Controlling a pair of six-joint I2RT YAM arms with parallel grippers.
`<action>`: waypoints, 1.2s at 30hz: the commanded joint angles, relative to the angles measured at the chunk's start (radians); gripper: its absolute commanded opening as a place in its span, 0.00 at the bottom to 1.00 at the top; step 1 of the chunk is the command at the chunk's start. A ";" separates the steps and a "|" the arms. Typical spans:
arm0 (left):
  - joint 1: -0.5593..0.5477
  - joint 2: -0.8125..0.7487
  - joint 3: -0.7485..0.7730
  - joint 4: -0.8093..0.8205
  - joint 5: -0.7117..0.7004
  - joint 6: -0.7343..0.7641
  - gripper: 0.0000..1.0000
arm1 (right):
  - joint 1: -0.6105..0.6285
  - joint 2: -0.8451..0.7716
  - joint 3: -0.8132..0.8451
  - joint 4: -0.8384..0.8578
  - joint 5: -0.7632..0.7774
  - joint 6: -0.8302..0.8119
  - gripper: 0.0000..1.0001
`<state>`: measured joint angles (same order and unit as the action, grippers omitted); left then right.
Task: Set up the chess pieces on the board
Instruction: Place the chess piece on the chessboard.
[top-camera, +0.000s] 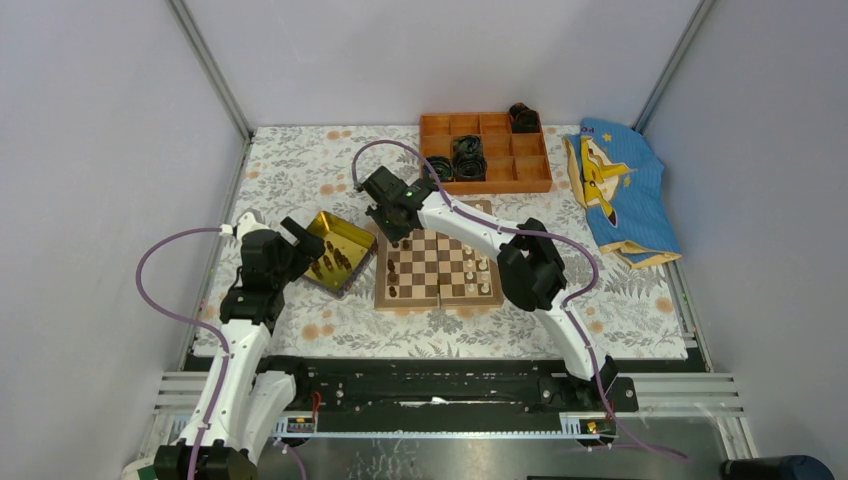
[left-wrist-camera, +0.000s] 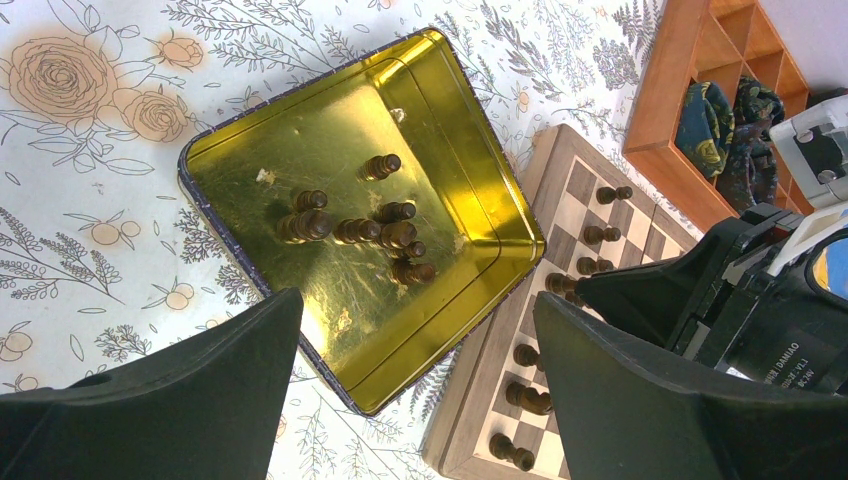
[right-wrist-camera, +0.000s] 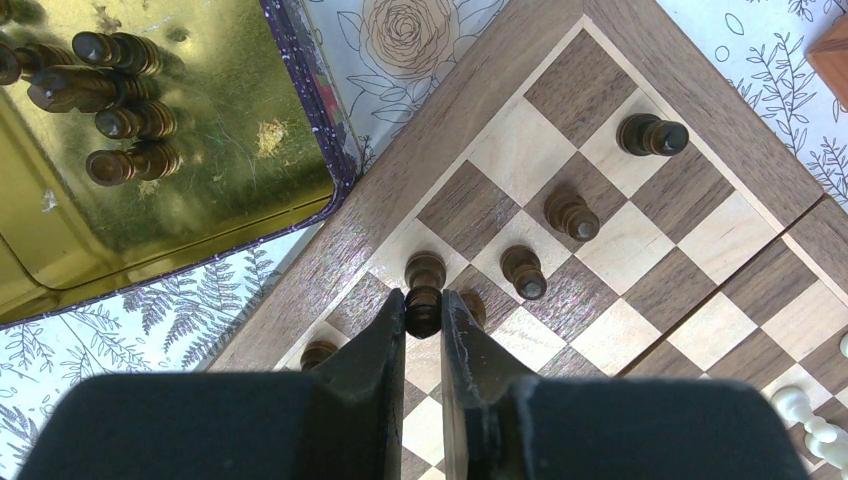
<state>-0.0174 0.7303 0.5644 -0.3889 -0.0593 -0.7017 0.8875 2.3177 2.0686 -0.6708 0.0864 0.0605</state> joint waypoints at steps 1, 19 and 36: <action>-0.004 0.002 -0.006 0.054 0.010 0.004 0.94 | -0.001 -0.051 -0.001 -0.030 -0.027 -0.011 0.13; -0.004 0.000 -0.006 0.055 0.013 0.004 0.94 | -0.002 -0.053 0.007 -0.024 -0.023 -0.022 0.34; -0.004 -0.002 -0.006 0.056 0.009 0.005 0.94 | 0.000 -0.076 0.025 -0.023 -0.024 -0.034 0.35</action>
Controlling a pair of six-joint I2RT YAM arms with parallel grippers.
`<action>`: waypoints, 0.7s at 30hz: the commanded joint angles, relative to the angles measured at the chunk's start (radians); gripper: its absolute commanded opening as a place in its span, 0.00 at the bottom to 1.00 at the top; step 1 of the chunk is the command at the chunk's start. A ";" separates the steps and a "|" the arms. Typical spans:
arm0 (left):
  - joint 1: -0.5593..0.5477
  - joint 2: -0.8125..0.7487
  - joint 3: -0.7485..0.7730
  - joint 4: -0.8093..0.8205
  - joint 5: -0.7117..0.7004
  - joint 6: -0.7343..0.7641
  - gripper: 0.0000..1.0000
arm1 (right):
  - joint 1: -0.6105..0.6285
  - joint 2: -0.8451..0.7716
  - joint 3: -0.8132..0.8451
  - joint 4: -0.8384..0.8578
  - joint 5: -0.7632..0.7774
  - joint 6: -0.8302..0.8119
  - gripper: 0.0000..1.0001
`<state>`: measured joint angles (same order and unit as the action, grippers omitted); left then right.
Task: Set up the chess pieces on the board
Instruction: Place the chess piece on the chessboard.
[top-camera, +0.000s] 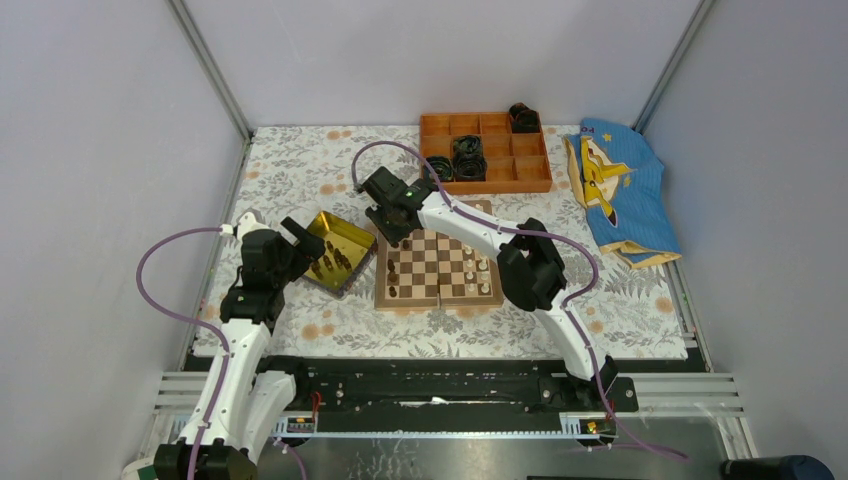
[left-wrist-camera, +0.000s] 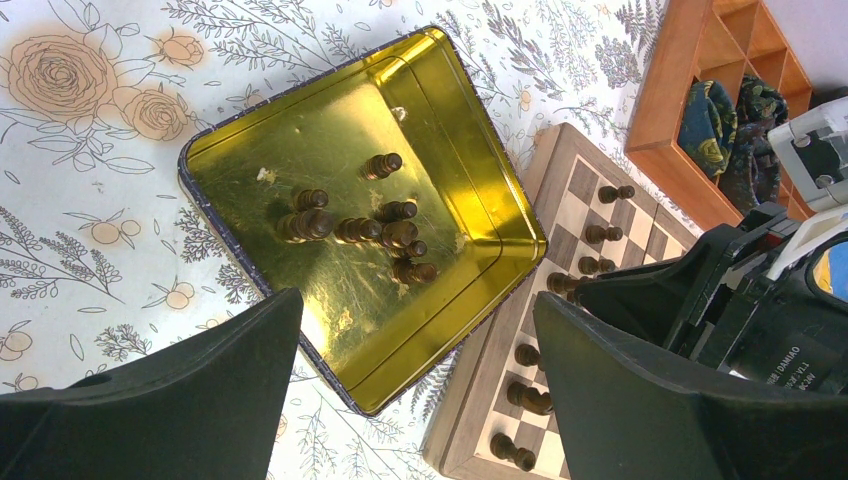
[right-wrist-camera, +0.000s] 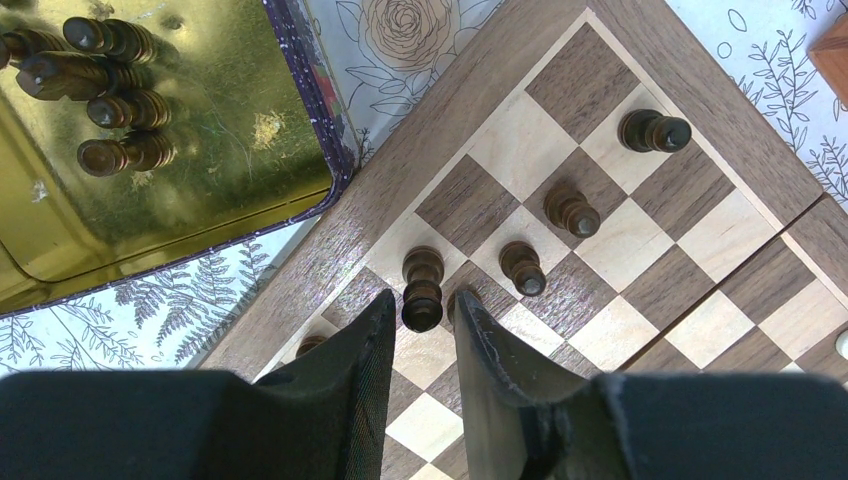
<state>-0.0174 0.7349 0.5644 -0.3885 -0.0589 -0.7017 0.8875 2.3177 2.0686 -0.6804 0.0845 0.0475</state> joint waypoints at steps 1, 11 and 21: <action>-0.004 -0.005 -0.006 0.055 0.008 0.005 0.93 | 0.001 -0.077 0.026 -0.013 -0.022 -0.021 0.35; -0.004 -0.006 -0.007 0.053 0.007 0.005 0.94 | 0.003 -0.087 0.037 -0.013 -0.020 -0.026 0.36; -0.004 -0.005 -0.006 0.054 0.005 0.005 0.94 | 0.005 -0.093 0.044 -0.017 -0.019 -0.028 0.36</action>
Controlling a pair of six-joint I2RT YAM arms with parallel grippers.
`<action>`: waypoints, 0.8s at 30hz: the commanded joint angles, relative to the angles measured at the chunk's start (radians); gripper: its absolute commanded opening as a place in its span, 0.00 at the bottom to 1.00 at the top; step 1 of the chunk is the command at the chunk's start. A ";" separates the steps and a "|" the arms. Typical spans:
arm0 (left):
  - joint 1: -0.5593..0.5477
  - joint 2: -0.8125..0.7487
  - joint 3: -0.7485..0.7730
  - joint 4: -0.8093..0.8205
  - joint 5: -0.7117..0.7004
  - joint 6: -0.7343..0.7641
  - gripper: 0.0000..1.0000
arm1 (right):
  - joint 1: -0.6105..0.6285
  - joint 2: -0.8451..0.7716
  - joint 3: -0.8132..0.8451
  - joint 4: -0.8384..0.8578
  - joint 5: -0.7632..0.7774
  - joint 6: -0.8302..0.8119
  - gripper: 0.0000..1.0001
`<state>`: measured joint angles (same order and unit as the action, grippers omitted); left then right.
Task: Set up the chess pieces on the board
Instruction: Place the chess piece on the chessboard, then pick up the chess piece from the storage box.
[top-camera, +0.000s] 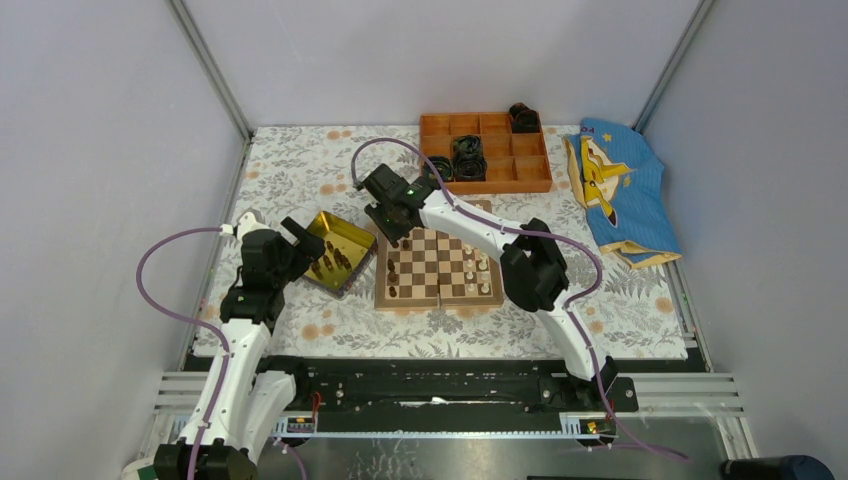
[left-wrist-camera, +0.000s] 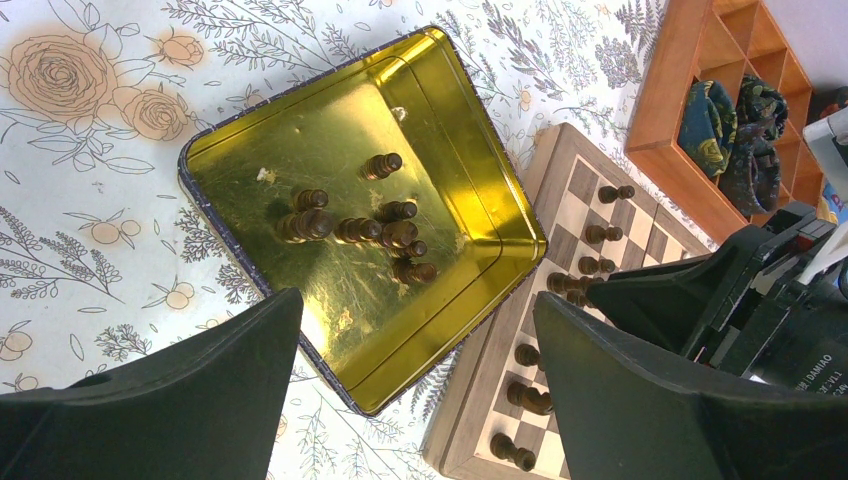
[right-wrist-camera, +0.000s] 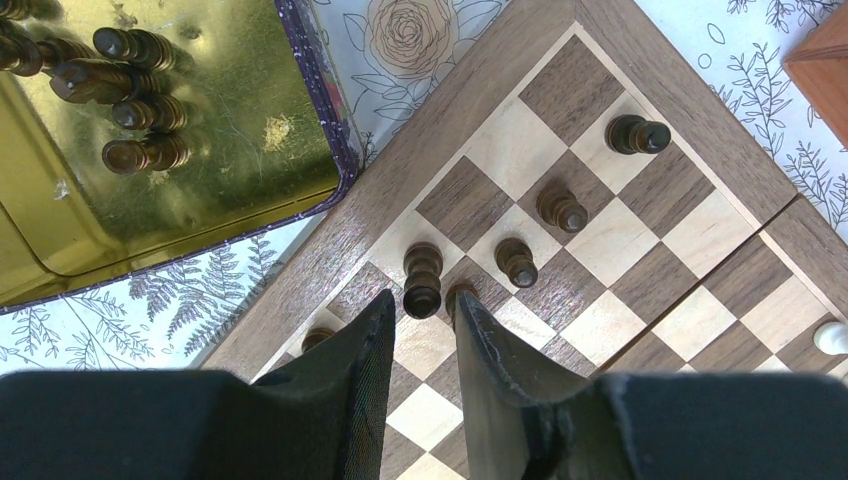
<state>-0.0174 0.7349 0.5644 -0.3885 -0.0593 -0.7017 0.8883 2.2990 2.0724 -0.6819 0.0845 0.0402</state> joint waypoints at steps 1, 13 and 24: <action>-0.004 -0.006 -0.006 0.054 0.006 0.005 0.94 | 0.004 -0.077 0.040 -0.013 -0.019 -0.021 0.36; -0.004 0.002 -0.006 0.054 0.005 0.005 0.94 | 0.007 -0.170 -0.033 0.057 0.005 -0.023 0.36; -0.004 0.021 0.001 0.043 -0.010 0.014 0.94 | 0.008 -0.291 -0.177 0.202 0.045 -0.033 0.51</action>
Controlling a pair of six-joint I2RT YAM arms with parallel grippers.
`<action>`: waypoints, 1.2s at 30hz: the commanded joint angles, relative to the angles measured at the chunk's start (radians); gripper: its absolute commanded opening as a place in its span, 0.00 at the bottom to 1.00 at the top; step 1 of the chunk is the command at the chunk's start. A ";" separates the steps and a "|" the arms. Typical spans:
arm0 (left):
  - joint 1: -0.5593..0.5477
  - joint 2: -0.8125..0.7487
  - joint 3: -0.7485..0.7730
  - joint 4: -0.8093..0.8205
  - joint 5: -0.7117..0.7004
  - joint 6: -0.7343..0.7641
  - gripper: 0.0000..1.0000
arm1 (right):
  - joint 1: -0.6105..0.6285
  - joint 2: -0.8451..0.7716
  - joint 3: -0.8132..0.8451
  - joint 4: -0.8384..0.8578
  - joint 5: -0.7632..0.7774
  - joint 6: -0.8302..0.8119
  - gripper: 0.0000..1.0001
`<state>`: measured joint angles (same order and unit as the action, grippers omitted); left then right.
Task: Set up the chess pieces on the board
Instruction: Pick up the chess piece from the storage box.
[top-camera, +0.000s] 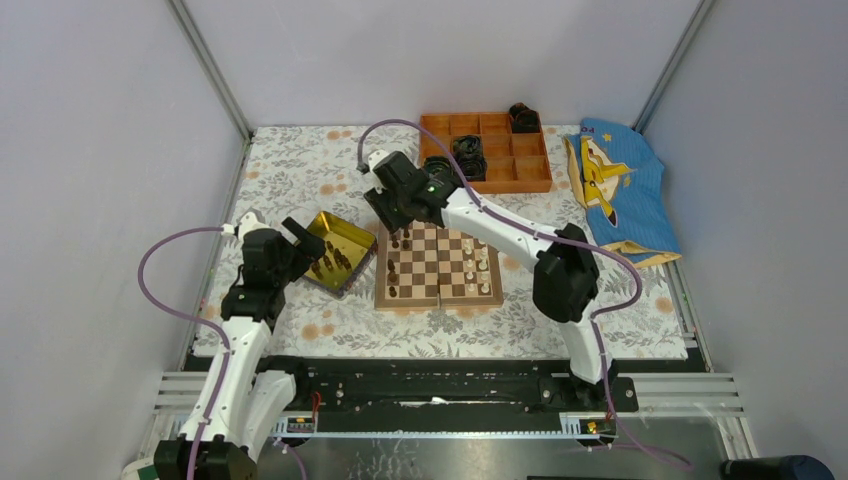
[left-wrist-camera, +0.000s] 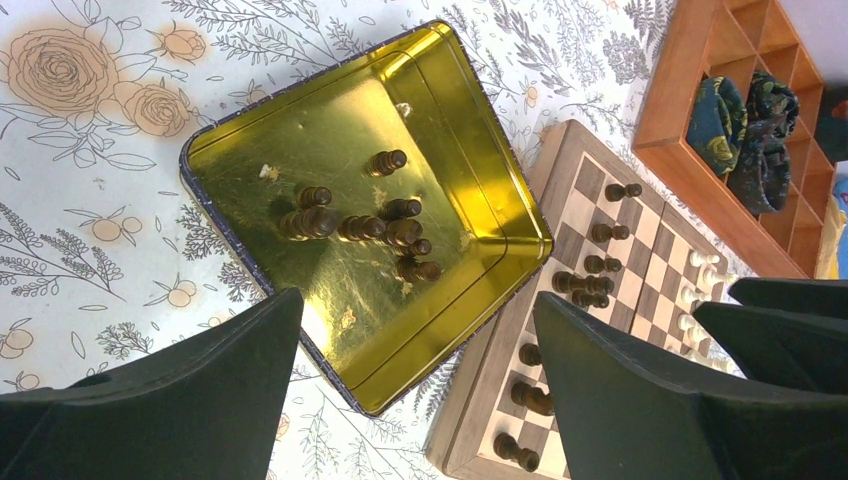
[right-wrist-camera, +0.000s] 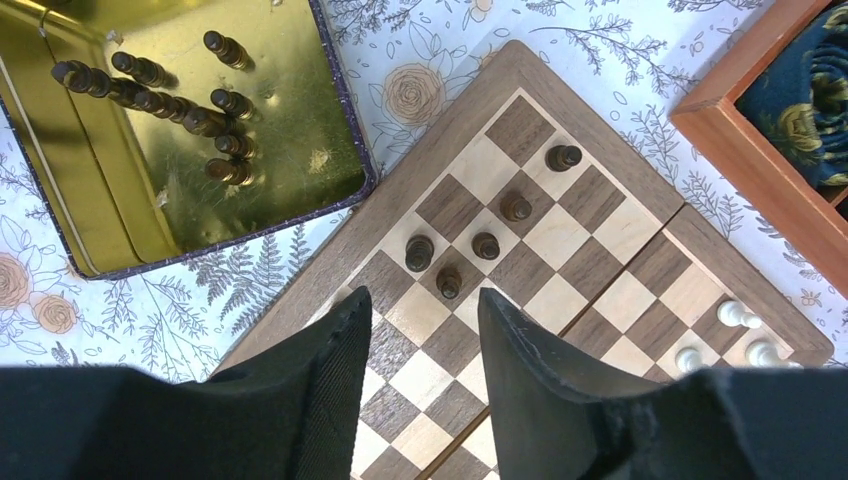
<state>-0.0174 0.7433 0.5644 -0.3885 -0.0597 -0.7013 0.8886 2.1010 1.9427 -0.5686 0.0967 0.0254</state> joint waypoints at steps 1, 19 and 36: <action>-0.004 0.018 0.004 0.043 -0.014 0.017 0.94 | 0.007 -0.106 -0.067 0.106 0.039 -0.018 0.52; -0.004 0.181 0.129 -0.012 -0.159 0.104 0.89 | -0.023 -0.228 -0.277 0.299 -0.007 0.006 0.50; -0.004 0.401 0.286 -0.107 -0.190 0.291 0.58 | -0.050 -0.262 -0.330 0.347 -0.044 0.020 0.44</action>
<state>-0.0181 1.1194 0.8238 -0.4583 -0.2291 -0.4603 0.8501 1.9171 1.6215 -0.2710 0.0765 0.0357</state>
